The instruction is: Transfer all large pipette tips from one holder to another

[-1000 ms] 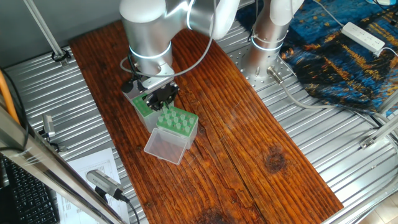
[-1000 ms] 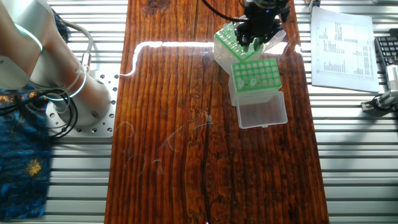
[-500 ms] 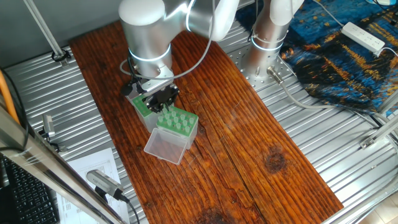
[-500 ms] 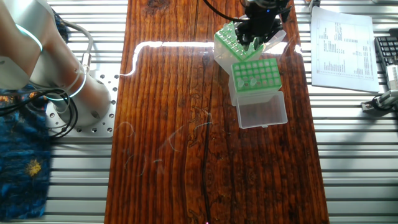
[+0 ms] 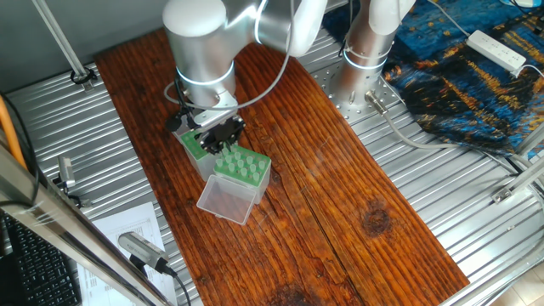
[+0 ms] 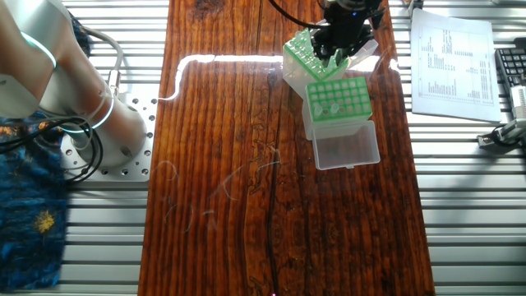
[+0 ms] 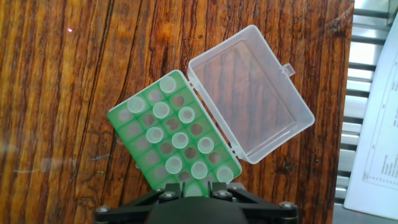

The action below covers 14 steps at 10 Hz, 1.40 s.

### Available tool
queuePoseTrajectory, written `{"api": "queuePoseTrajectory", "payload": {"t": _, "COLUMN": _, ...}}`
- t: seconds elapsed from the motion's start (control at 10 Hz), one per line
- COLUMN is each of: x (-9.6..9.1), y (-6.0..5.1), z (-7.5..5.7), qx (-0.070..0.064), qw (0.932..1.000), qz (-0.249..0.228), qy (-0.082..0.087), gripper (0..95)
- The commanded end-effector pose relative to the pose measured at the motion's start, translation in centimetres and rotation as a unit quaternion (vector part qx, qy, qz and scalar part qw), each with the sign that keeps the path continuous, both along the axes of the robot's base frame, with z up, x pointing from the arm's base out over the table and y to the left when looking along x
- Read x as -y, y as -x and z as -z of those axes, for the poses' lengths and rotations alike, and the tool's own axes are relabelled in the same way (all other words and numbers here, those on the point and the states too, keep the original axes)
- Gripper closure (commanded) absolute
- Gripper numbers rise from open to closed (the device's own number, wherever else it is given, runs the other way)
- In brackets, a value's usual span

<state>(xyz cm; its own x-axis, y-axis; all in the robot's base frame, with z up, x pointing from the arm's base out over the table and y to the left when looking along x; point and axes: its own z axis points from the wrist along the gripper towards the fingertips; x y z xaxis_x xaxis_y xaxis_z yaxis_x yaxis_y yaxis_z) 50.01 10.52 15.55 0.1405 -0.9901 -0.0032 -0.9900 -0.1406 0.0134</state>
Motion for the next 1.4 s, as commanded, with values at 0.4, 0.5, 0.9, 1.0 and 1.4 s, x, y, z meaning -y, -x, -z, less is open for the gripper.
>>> {"api": "queuePoseTrajectory", "payload": {"t": 0.4, "x": 0.08, "y": 0.05, "z": 0.24, "qx": -0.001, "qw": 1.0000, "qz": 0.000, "qy": 0.002, "gripper": 76.0}}
{"api": "queuePoseTrajectory", "payload": {"t": 0.5, "x": 0.09, "y": 0.05, "z": 0.32, "qx": -0.001, "qw": 1.0000, "qz": 0.000, "qy": 0.001, "gripper": 76.0}}
{"api": "queuePoseTrajectory", "payload": {"t": 0.9, "x": 0.09, "y": 0.05, "z": 0.34, "qx": -0.002, "qw": 1.0000, "qz": 0.005, "qy": -0.001, "gripper": 76.0}}
{"api": "queuePoseTrajectory", "payload": {"t": 1.0, "x": 0.09, "y": 0.05, "z": 0.34, "qx": -0.002, "qw": 1.0000, "qz": 0.006, "qy": -0.001, "gripper": 76.0}}
{"api": "queuePoseTrajectory", "payload": {"t": 1.4, "x": 0.09, "y": 0.06, "z": 0.29, "qx": -0.003, "qw": 1.0000, "qz": 0.009, "qy": -0.001, "gripper": 95.0}}
